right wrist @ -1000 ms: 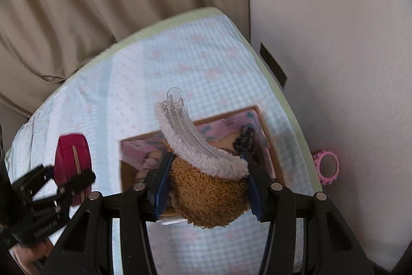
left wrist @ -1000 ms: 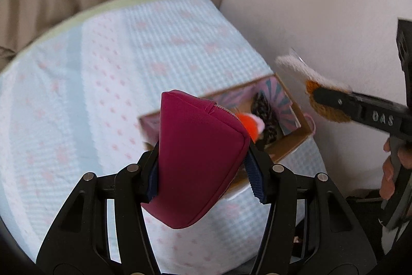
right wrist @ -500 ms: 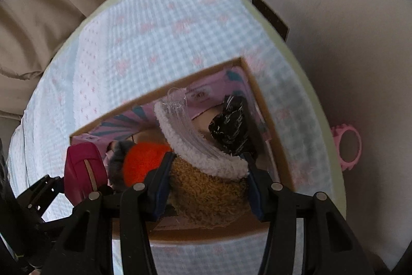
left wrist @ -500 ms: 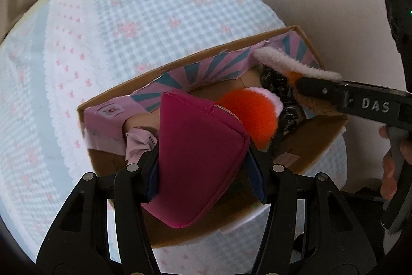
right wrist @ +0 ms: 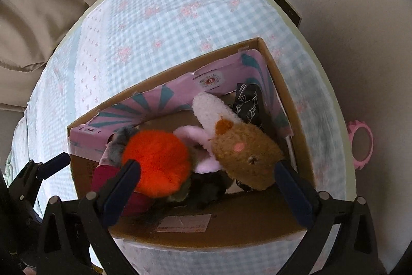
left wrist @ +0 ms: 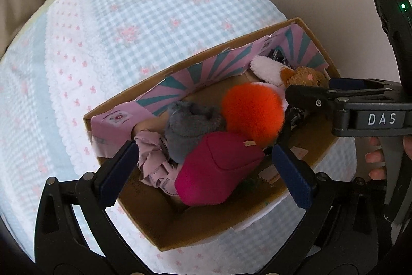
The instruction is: Organize soft objects
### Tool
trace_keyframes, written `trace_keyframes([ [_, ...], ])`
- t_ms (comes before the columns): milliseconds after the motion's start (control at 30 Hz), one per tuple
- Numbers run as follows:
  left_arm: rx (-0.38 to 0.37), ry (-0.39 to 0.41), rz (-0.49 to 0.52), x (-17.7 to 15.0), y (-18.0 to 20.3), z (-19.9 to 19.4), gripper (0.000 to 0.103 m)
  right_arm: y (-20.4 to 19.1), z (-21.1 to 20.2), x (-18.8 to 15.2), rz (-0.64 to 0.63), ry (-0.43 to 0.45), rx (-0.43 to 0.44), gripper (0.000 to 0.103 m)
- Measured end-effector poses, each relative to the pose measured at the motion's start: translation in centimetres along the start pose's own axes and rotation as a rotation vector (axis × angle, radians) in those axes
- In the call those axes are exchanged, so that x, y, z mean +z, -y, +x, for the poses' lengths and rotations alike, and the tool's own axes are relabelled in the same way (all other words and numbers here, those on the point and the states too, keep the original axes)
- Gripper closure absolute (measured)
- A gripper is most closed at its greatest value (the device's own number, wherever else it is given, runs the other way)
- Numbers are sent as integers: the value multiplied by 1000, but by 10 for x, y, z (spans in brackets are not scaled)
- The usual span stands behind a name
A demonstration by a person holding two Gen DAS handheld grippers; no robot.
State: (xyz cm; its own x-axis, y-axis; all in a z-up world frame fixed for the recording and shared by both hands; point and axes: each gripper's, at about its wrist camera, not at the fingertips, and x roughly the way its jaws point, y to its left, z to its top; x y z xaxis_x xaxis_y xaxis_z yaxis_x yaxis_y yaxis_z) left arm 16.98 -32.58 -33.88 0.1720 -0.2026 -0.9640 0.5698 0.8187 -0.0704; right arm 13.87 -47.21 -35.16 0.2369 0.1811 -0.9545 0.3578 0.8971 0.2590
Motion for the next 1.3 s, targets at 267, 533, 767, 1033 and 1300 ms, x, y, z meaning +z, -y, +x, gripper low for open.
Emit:
trace_keyframes([
  [267,-2,47,-29,-8,-6,-33,0,-19,-32,1,-13,60,2,0],
  [533,29,160,-106,-24,-29,-112,0,-73,-102,-10,-122,170,-34,0],
  [767,105,326,-218,-56,-66,-214,0,-144,-180,-31,-266,305,-39,0],
  [1033,240,548,-353,-115,-116,-324,0,-224,-252,-72,-380,473,16,0],
  [1300,316,694,-405,-167,-139,-388,0,-268,-282,-108,-420,581,13,0],
])
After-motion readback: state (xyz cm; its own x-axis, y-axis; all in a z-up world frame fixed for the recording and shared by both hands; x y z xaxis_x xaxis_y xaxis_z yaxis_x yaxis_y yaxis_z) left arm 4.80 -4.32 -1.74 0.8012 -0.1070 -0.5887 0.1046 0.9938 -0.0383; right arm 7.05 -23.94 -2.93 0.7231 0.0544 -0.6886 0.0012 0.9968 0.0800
